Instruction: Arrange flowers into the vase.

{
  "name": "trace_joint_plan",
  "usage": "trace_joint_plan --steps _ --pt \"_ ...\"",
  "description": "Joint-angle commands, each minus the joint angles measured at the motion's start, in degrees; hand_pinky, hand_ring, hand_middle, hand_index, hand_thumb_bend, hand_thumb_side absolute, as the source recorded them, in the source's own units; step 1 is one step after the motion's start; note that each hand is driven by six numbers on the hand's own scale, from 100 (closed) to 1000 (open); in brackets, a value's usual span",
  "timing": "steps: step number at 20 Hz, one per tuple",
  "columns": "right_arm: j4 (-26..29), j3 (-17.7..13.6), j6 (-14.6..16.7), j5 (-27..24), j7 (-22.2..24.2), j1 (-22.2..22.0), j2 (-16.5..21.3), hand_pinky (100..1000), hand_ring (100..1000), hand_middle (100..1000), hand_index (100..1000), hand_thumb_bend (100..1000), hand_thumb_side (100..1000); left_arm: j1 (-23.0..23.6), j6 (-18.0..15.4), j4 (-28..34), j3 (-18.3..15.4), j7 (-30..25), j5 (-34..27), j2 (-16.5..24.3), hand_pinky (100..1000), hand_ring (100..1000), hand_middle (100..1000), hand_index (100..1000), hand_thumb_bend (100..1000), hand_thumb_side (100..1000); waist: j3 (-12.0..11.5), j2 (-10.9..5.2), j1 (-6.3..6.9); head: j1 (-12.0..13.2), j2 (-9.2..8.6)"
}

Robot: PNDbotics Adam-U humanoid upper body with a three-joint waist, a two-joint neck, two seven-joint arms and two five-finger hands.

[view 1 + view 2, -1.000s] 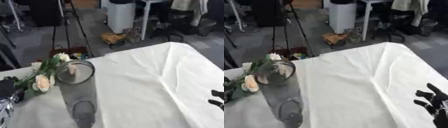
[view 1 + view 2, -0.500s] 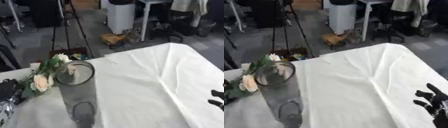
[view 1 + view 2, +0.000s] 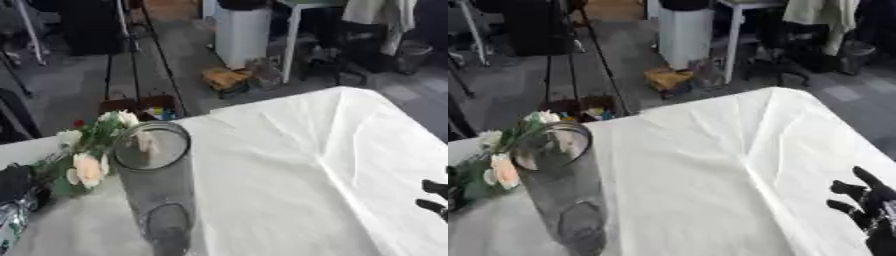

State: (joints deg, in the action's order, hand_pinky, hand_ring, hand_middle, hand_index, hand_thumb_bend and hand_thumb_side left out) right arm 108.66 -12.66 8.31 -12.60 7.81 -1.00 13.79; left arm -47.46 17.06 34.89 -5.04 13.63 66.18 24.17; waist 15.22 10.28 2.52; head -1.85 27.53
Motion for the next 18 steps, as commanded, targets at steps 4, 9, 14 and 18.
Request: trace_joint_plan --steps 4,9,14,18 --pt "0.77 -0.18 0.02 0.32 0.09 0.22 1.22 773 908 673 962 100 1000 -0.2 -1.04 1.22 -0.62 3.94 -2.06 0.51 100 100 100 256 1000 508 -0.15 -0.69 -0.36 0.02 -0.29" --pt "0.69 -0.19 -0.04 0.27 0.11 0.18 1.22 773 908 673 962 100 1000 -0.34 -2.93 2.12 -0.98 8.33 -6.22 0.51 100 100 100 148 1000 461 -0.2 -0.95 -0.33 0.07 0.01" --pt "0.61 -0.21 -0.09 0.17 0.1 0.15 1.28 774 908 673 962 100 1000 -0.32 -5.08 2.61 -0.45 10.99 -7.93 0.54 100 100 100 131 1000 424 -0.26 -1.26 -0.32 0.06 0.27" --pt "0.53 -0.3 -0.08 0.13 0.04 0.0 1.31 774 908 673 962 100 1000 -0.39 -6.28 3.58 -0.25 11.55 -8.91 0.67 100 100 100 134 1000 411 -0.33 -1.63 -0.42 -0.07 0.45"
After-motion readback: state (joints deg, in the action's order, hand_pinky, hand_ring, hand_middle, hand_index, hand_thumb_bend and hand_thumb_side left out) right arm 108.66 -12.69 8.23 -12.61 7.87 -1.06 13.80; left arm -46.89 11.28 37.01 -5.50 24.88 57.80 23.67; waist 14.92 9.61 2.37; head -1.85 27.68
